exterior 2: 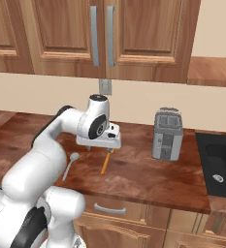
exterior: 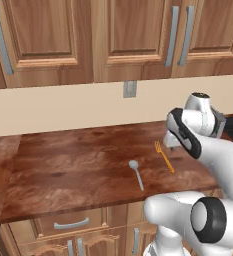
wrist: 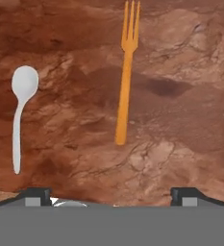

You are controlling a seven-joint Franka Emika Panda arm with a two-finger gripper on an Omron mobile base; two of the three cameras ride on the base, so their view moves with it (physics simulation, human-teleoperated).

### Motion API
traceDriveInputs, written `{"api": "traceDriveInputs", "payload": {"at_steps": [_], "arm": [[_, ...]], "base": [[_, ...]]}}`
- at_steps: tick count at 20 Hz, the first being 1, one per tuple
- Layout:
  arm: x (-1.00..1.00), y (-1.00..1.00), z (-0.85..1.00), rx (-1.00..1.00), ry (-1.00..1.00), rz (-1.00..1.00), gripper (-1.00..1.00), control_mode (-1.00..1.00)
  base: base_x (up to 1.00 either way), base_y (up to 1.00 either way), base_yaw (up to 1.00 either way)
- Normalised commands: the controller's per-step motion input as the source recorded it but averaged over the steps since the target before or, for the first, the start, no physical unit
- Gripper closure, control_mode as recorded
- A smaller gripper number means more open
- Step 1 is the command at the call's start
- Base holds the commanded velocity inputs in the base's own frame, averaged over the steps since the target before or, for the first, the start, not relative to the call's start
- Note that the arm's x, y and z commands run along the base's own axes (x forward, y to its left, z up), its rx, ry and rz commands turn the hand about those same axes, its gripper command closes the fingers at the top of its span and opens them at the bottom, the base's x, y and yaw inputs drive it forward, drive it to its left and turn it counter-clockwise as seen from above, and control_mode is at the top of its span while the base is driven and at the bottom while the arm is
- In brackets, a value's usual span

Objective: Take the fork and place it on the left side of the plate. Then take the spoon and place it on the right side of the plate. Make sure they're directly next to the plate.

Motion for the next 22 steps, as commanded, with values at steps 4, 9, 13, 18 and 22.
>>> {"api": "traceDriveInputs", "payload": {"at_steps": [4,9,13,18,22], "arm": [[0.53,-0.06,-0.51,-0.03,0.07,0.0,-1.0,-1.0],[0.7,0.0,-0.47,0.0,0.15,0.01,-1.0,-1.0],[0.47,0.0,-0.51,0.0,0.11,0.05,-1.0,-1.0],[0.41,0.0,-0.3,0.0,0.08,0.01,-1.0,-1.0],[0.25,0.0,-0.22,0.0,0.0,0.0,-1.0,-1.0]], "base": [[0.0,0.0,0.0],[0.0,0.0,0.0],[0.0,0.0,0.0],[0.0,0.0,0.0],[0.0,0.0,0.0]]}}
